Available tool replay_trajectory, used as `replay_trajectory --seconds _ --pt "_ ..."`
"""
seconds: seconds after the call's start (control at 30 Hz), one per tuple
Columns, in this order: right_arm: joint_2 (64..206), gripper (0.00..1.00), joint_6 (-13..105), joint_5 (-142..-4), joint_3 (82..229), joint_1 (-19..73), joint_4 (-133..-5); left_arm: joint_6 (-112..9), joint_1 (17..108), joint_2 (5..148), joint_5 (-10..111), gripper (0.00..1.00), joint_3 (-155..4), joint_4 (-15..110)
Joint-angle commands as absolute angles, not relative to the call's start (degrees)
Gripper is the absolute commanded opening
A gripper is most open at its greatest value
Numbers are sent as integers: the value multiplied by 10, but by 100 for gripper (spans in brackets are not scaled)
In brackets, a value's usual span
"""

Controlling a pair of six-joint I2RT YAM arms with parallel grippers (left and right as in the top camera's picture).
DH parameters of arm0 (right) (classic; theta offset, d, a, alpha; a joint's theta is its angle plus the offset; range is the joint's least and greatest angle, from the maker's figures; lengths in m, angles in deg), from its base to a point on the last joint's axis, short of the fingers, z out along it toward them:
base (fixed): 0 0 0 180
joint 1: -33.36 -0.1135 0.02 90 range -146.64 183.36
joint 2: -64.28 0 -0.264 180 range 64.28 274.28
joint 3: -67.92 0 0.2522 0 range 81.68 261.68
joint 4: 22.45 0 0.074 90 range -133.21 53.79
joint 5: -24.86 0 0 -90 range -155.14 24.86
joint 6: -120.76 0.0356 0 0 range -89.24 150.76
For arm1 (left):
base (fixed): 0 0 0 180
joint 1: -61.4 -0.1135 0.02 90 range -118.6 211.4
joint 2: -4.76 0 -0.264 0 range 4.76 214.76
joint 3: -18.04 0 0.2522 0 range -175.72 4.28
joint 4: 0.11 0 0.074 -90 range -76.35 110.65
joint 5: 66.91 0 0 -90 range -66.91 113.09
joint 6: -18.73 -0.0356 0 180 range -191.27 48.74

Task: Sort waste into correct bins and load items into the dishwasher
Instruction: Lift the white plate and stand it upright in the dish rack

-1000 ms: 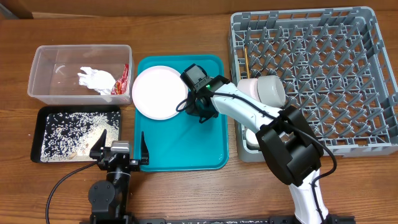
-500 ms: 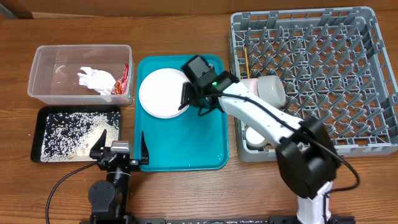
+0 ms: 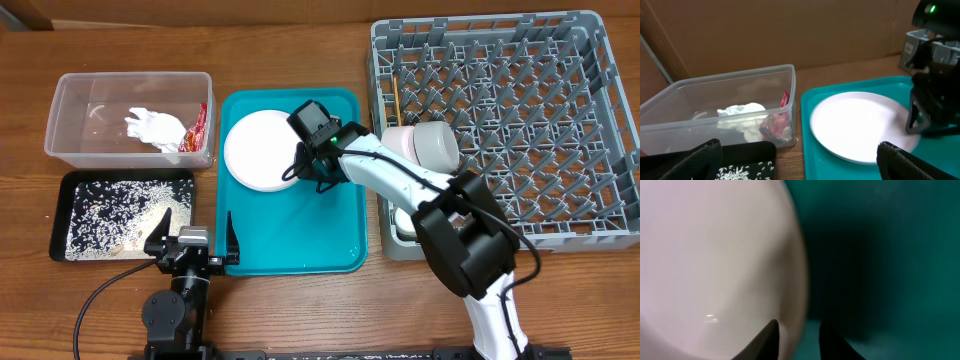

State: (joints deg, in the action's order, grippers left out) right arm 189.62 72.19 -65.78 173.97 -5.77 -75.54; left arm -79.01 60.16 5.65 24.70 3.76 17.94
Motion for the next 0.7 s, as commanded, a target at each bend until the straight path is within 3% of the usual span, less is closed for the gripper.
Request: replay_trajectory --seconds 0.0,0.03,0.27,0.47,0.67 --pt "1897 8 728 -652 1743 -59 -766 -801 599 51 255 100 40 179" --pt "1895 4 728 -652 1744 -59 -776 -801 599 51 255 100 40 179" --pt "1842 4 725 -604 1744 -55 -836 -801 599 51 255 100 40 179" --pt "1717 4 666 -493 1744 -59 -855 -801 599 51 255 100 40 179" --pt "1583 4 640 -204 1744 -49 -905 -801 599 51 255 100 40 179"
